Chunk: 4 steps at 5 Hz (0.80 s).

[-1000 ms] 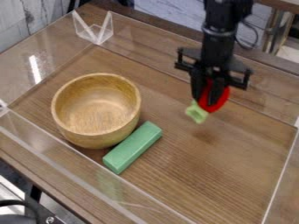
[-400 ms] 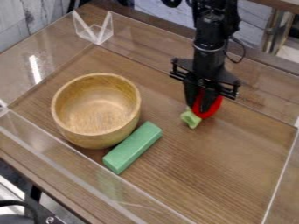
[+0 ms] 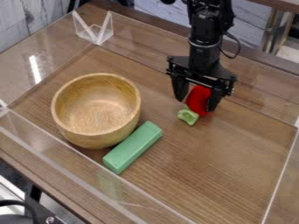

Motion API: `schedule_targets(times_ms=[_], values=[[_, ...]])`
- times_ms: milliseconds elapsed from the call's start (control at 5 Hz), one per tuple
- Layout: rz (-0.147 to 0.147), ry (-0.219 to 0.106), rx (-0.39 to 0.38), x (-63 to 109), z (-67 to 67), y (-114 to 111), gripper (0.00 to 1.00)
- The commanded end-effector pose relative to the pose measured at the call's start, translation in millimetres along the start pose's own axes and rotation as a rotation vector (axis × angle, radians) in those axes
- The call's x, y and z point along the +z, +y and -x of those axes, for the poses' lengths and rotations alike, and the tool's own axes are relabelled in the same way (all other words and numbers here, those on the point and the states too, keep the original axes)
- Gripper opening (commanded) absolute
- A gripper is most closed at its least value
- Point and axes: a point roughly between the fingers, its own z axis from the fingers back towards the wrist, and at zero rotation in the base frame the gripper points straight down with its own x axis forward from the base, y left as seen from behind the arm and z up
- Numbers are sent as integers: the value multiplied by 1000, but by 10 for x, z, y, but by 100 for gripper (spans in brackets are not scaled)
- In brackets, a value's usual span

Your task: Move the red fruit to the right

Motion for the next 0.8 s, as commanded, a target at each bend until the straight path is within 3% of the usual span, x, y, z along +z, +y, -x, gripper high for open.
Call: schedule_targets(times_ms=[0,200,400,600], values=[[8,-73,-9,164,-82,-65,0],[19,-84,-28,218,-38,-152,0],[15,-89,7,205,-167,-105,100],[13,-94,43,183,-272,-66,100]])
